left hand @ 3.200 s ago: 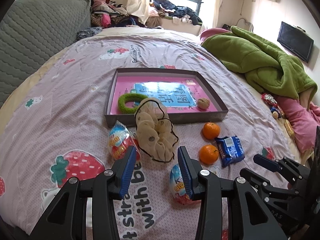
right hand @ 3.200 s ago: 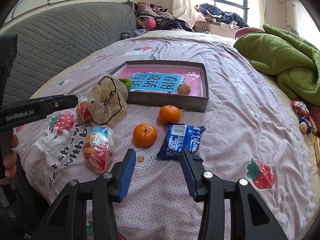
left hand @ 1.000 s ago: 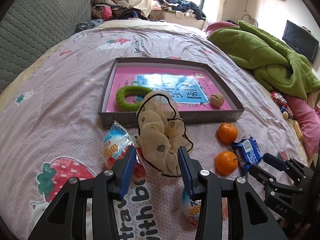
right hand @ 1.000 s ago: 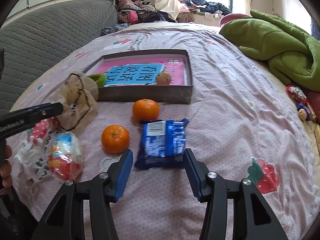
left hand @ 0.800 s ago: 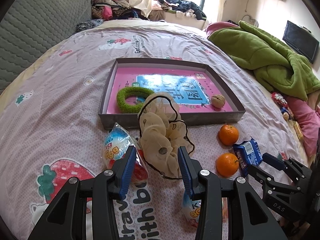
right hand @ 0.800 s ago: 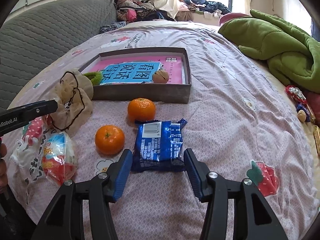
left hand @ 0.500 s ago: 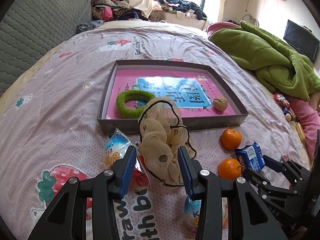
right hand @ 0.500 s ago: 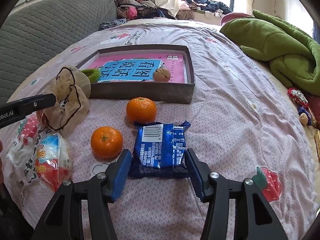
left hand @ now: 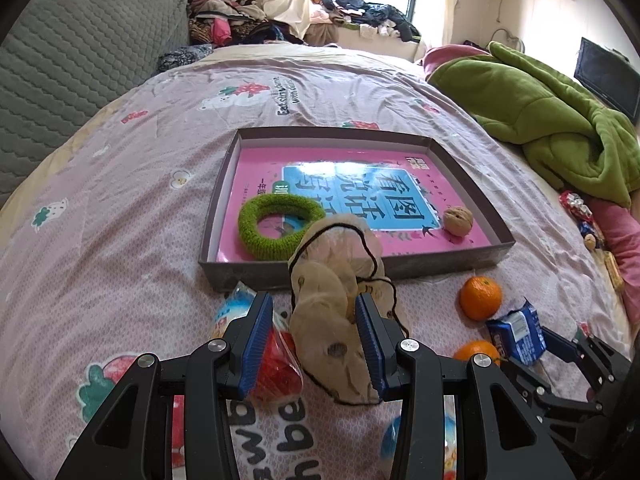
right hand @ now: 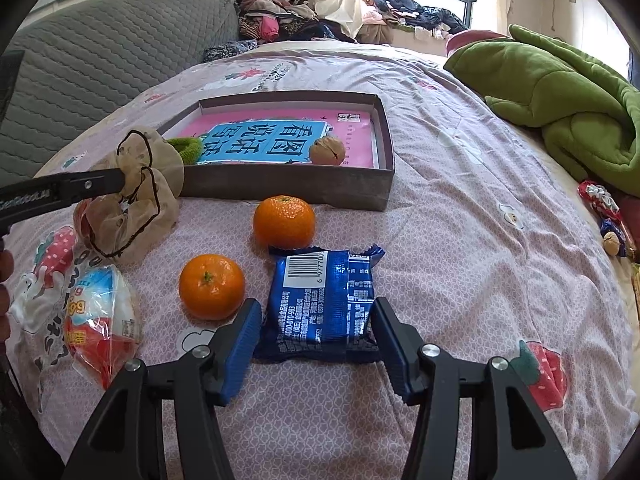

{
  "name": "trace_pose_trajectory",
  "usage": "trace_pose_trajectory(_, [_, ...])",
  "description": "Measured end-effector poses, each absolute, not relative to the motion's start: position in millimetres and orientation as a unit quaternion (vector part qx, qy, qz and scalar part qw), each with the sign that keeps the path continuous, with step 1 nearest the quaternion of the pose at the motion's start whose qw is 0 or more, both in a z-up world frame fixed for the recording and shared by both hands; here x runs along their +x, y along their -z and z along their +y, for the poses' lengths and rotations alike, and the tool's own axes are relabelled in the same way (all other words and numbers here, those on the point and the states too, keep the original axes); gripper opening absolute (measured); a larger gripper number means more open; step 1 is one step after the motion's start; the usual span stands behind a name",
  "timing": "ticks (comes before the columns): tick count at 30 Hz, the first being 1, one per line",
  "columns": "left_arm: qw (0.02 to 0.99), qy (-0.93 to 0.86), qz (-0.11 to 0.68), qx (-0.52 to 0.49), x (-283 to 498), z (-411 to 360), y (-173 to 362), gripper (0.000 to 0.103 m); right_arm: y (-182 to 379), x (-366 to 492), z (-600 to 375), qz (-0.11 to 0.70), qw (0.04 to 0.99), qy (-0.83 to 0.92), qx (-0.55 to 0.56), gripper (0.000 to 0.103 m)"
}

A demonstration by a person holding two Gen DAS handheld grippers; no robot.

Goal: Organize objects
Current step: 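Close left tool on the beige scrunchie while right tool grasps the blue snack packet, then lift the scrunchie with left tool while right tool carries the packet over the tray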

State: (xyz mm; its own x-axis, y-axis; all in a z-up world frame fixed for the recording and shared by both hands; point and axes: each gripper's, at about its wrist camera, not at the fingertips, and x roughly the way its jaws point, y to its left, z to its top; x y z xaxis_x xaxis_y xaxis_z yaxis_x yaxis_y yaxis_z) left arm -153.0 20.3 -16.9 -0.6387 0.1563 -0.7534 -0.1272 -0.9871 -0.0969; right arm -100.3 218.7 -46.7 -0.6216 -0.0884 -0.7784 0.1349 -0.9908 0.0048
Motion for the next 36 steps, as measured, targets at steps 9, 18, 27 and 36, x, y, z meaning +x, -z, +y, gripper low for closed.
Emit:
trace_pose_trajectory(9, [0.098, -0.9, -0.001, -0.425, -160.3, 40.8, 26.7, 0.044, 48.0, -100.3, 219.3, 0.034, 0.065, 0.903, 0.424, 0.054])
trace_pose_trajectory(18, [0.107, -0.893, -0.003, -0.437, -160.7, 44.8, 38.1, 0.021, 48.5, -100.5, 221.7, 0.027, 0.069, 0.905, 0.419, 0.051])
trace_pose_trajectory(27, [0.118, -0.894, -0.02, -0.432, -154.2, 38.3, 33.9, 0.011, 45.9, -98.3, 224.2, 0.023, 0.07, 0.907, 0.414, 0.051])
trace_pose_trajectory(36, [0.127, -0.897, -0.027, -0.422, -138.8, 36.2, 25.3, 0.011, 40.0, -92.9, 229.0, 0.016, 0.071, 0.91, 0.407, 0.051])
